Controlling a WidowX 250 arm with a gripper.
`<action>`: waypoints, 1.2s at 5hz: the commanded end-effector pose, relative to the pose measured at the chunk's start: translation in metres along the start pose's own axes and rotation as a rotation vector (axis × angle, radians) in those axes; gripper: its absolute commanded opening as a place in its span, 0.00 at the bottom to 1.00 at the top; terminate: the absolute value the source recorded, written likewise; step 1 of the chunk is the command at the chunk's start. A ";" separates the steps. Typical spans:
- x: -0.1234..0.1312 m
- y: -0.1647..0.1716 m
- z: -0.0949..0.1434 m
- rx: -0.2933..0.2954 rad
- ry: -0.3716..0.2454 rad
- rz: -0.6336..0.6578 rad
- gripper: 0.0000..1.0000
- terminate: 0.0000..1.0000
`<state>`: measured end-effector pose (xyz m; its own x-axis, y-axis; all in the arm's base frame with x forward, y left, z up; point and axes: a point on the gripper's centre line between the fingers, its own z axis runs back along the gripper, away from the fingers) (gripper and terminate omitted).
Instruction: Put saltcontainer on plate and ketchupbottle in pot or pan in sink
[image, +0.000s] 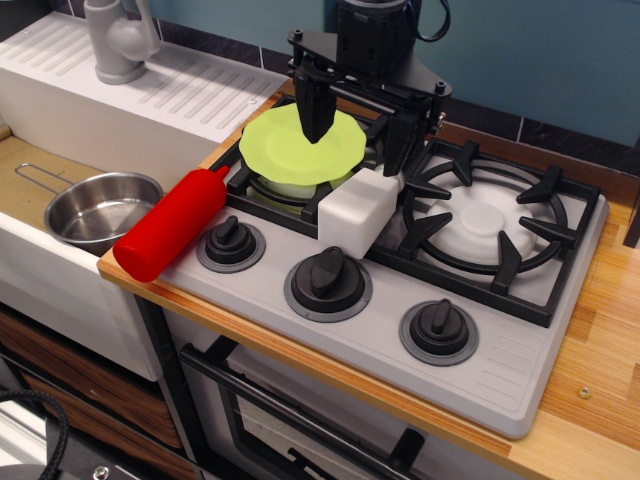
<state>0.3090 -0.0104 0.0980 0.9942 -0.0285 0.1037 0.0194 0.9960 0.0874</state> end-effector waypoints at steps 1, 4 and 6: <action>0.000 0.000 0.000 0.000 0.000 0.000 1.00 0.00; 0.010 -0.004 -0.052 -0.053 -0.120 -0.034 1.00 0.00; 0.009 -0.002 -0.051 -0.051 -0.089 -0.037 0.00 0.00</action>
<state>0.3122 -0.0077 0.0362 0.9887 -0.0631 0.1360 0.0584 0.9975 0.0387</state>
